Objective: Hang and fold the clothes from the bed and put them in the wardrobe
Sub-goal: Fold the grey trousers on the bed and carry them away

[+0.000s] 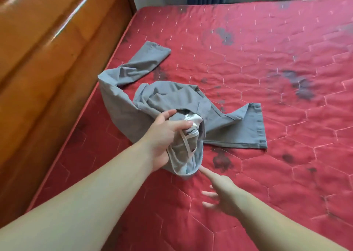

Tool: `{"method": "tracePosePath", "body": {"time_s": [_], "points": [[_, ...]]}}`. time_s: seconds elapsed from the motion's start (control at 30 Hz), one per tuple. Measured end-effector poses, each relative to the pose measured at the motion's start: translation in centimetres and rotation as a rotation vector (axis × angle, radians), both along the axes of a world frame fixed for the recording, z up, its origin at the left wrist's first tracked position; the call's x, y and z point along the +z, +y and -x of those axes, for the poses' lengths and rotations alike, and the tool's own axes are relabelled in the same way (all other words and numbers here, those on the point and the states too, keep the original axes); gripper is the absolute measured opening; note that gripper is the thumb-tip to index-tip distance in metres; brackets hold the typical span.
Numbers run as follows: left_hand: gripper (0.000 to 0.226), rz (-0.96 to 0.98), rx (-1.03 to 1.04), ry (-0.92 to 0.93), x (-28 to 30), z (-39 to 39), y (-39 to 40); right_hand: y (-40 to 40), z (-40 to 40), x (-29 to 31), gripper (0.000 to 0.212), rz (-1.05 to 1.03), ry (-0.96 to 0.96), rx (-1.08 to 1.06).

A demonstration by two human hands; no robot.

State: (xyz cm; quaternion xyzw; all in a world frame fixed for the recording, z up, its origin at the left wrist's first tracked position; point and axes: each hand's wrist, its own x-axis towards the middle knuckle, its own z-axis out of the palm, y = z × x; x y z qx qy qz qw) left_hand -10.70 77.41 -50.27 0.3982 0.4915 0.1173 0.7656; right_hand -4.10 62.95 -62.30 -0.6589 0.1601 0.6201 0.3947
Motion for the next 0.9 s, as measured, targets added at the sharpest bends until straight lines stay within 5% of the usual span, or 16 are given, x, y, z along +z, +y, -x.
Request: {"method": "tracePosePath", "body": {"time_s": [0.07, 0.13, 0.27, 0.33, 0.5, 0.63, 0.73, 0.9], "points": [[0.061, -0.085, -0.091, 0.033, -0.6, 1.7, -2.6, -0.7, 1.3, -0.8, 0.054, -0.114, 0.049, -0.050], [0.067, -0.245, -0.205, 0.130, -1.6, 3.0, -5.5, -2.3, 2.1, -1.5, 0.058, -0.164, -0.074, 0.046], [0.078, -0.384, -0.329, 0.199, -1.7, 4.5, -10.9, -6.3, -0.1, -0.1, 0.106, -0.076, -0.748, 0.266], [0.083, -0.443, -0.428, 0.219, -0.7, 4.5, -12.9, -7.2, -1.8, 2.0, 0.108, -0.158, -0.997, 0.446], [0.087, -0.759, -0.798, 0.294, 3.2, 4.8, -15.2, -7.2, -5.0, 7.7, 0.014, -0.330, -1.325, 1.090], [0.083, -1.152, -0.817, 0.554, 8.2, 6.0, -14.7, -8.1, -8.4, 16.1, 0.017, -0.276, -1.331, 1.463], [0.071, -1.365, -0.724, 0.543, 14.3, 4.4, -13.7, -7.8, -10.8, 24.7, 0.016, -0.141, -1.353, 1.635], [0.063, -1.755, -0.571, 0.398, 27.0, 1.4, -11.3, -8.2, -13.4, 41.7, 0.015, -0.205, -1.028, 1.334]]}}
